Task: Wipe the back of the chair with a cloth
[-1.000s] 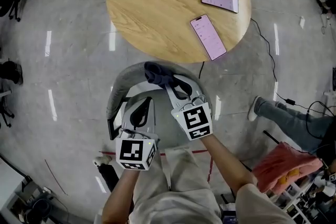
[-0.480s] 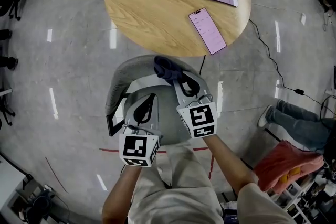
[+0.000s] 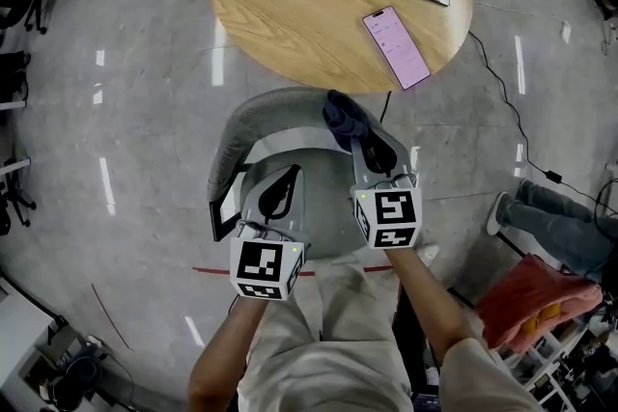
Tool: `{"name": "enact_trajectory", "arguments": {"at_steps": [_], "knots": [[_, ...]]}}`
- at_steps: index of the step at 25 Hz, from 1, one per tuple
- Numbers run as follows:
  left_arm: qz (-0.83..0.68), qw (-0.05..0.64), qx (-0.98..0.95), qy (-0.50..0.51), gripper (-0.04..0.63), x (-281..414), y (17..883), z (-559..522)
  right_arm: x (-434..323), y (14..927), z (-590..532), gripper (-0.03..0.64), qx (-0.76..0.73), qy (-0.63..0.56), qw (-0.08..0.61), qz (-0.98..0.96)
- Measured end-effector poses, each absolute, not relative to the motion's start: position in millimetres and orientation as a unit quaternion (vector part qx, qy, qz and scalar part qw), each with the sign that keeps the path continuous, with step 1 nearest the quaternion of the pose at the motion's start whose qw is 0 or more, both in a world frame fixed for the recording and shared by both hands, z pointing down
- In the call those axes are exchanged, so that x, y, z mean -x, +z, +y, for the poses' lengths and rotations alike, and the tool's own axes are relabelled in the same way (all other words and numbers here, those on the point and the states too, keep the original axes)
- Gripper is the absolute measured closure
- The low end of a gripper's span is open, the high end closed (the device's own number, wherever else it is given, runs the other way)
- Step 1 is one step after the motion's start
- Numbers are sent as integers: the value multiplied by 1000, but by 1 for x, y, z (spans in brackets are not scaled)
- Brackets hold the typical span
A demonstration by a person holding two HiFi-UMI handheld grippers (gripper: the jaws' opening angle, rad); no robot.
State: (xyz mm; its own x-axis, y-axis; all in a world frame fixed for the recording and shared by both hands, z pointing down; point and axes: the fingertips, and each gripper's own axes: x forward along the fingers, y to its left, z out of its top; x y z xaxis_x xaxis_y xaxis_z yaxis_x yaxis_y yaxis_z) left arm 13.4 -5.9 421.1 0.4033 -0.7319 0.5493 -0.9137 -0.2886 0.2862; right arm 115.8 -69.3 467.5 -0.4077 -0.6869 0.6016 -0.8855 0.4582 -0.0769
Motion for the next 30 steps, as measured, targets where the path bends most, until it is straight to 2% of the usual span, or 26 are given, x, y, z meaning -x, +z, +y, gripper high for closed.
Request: {"name": "enact_trajectory", "arguments": {"at_steps": [3,8,14,30], "knots": [[-520,286,-789,159,595,-12,421,-2,-124,466,-64,540,-503,200,253,-802],[-516,283,-794,153,595,-10,420,1,-117,450,-52,541,-493,212,214,-816],[-511,287,-795,154,595,-1,420,14,-102,437,-34,541,-475,199,217,-829],[-532,293,-782,141,595,52,418,49,-16,431,8,541,-413,184,212,-866]]}}
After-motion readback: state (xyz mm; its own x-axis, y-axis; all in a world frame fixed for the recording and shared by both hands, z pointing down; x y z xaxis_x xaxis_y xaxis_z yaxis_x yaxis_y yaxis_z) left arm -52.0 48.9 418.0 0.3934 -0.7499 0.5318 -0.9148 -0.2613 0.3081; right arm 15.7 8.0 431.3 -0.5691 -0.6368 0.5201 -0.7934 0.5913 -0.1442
